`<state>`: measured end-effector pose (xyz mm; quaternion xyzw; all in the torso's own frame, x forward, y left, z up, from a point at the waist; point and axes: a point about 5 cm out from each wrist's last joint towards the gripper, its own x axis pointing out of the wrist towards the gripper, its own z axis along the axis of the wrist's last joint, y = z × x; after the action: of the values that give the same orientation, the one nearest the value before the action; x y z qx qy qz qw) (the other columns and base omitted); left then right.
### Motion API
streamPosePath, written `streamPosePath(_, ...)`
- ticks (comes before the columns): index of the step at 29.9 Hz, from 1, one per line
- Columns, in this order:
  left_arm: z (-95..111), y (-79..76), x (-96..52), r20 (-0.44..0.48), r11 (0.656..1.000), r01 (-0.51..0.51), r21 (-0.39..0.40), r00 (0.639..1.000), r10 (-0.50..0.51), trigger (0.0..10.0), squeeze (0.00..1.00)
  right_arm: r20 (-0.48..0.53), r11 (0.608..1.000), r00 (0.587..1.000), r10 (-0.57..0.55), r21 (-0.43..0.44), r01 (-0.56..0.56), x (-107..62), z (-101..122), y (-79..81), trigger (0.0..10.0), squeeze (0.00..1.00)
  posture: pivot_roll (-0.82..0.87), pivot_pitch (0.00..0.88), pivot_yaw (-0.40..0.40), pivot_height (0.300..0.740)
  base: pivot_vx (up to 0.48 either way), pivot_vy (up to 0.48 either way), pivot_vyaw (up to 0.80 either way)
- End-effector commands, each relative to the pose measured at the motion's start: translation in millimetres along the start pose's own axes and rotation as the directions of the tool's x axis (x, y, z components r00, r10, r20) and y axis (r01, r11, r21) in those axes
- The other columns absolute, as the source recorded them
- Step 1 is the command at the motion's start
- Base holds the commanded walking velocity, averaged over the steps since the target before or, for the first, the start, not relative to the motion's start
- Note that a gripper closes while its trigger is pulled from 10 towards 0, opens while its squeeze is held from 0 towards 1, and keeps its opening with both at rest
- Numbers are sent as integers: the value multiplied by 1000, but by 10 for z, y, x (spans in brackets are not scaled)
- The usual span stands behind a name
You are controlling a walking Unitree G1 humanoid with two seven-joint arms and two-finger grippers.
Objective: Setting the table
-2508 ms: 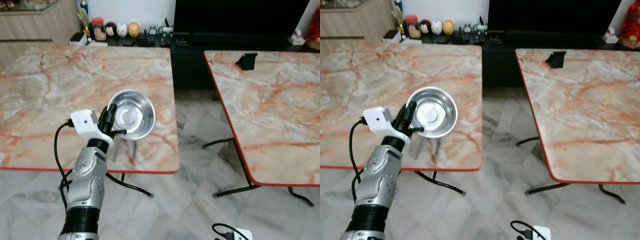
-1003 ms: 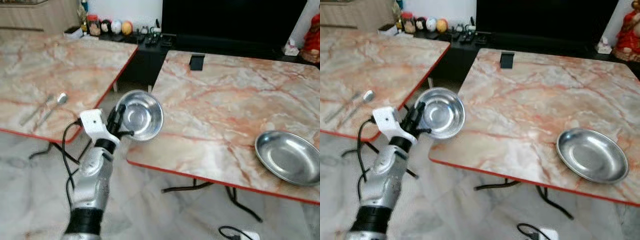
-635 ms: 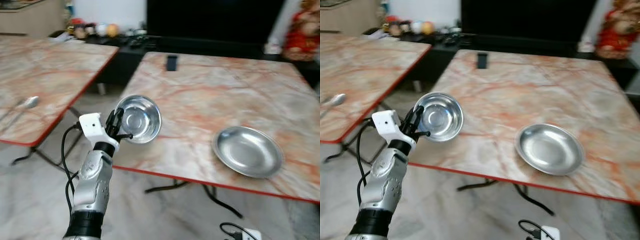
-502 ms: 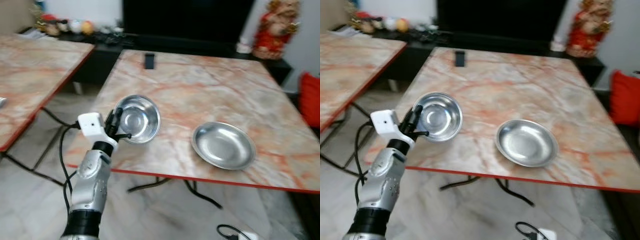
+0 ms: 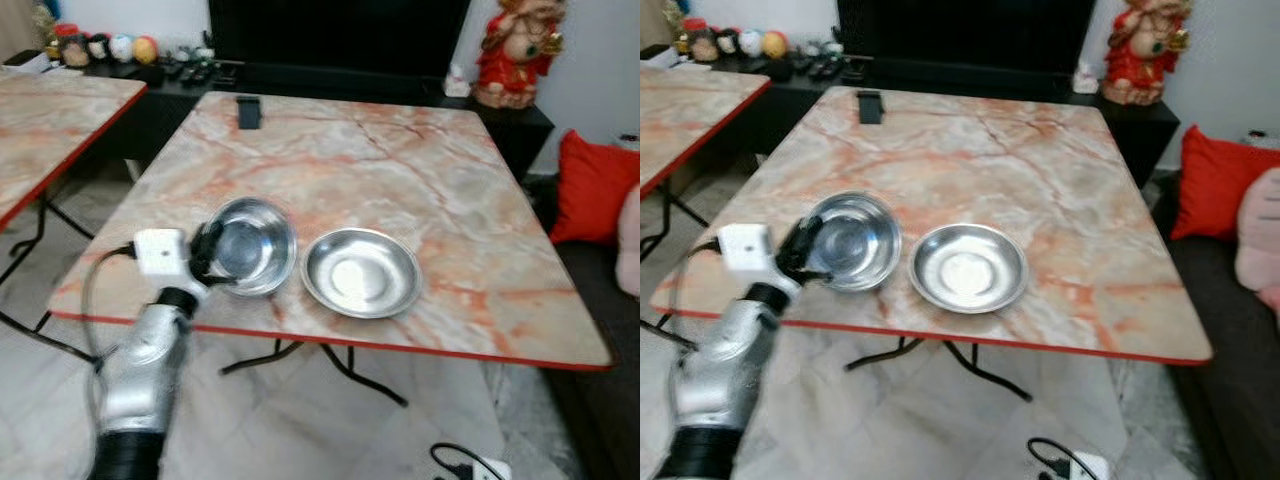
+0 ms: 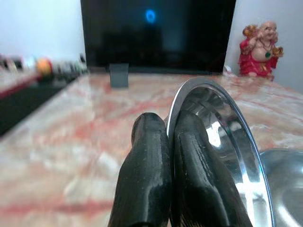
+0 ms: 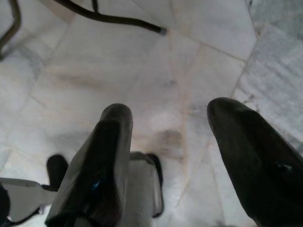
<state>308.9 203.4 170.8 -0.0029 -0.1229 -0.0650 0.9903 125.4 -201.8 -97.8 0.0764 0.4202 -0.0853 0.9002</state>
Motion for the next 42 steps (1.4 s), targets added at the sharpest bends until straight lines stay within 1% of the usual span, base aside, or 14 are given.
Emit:
streamPosePath(1,63,-86,49,20,999,45,12,999,-45,10000,0,0,1000,1000,-17,-1,17,-4,10,-59,10000,0,113,0,-35,731,0,-356,0)
streamPosePath(6,58,-77,77,23,999,36,3,999,-36,10000,0,1,1000,1000,-16,-2,16,-3,14,-58,10000,0,109,0,-35,731,0,-357,0)
streamPosePath(8,38,-87,96,18,1000,18,-19,1000,-18,10000,0,2,1000,1000,-15,-3,15,-2,17,-60,10000,0,103,0,-35,731,0,-321,0)
streamPosePath(11,29,-92,101,13,1000,12,-28,1000,-12,10000,0,3,1000,1000,-15,-3,15,-2,18,-60,10000,0,103,0,-35,731,0,-296,0)
streamPosePath(12,-9,-107,102,-9,997,-6,-73,1000,5,10000,0,3,1000,1000,-14,-3,14,-2,20,-60,10000,0,99,0,-36,731,0,0,0)
streamPosePath(15,-26,-122,98,-18,995,-7,-97,1000,5,10000,0,3,1000,1000,-14,-4,14,-2,19,-60,10000,0,101,0,-36,731,0,0,0)
streamPosePath(16,-33,-129,93,-25,994,-4,-111,1000,1,10000,0,3,1000,1000,-14,-4,14,-2,18,-59,10000,0,101,0,-36,731,0,0,0)
streamPosePath(17,-46,-136,88,-36,990,-6,-143,999,1,10000,0,5,1000,1000,-21,-11,21,-3,19,-65,10000,0,103,0,-37,731,0,0,0)
streamPosePath(20,-49,-135,88,-38,988,-9,-153,999,3,10000,0,6,1000,1000,-25,-12,25,-4,19,-68,10000,0,103,0,-37,731,0,0,0)
streamPosePath(26,-11,-78,116,-28,977,-29,-211,999,24,10000,0,7,1000,1000,-16,-12,16,-3,21,-57,10000,0,106,0,-34,731,0,0,0)
streamPosePath(31,-3,-43,126,-34,976,-37,-216,999,30,10000,0,8,1000,1000,-16,-9,16,-2,21,-49,10000,0,102,0,-29,731,0,0,0)
streamPosePath(37,2,-37,134,-34,974,-42,-223,999,35,10000,0,7,1000,1000,-17,-8,17,0,23,-47,10000,0,103,0,-30,731,0,0,0)
streamPosePath(39,14,-36,135,-30,968,-52,-246,998,46,10000,0,-9,1000,1000,-20,-20,20,2,13,-53,10000,0,104,0,-34,731,0,0,-634)
streamPosePath(42,24,-30,133,-27,968,-52,-245,999,46,10000,0,5,1000,1000,-14,-16,14,2,26,-48,10000,0,102,0,-33,731,0,0,-435)
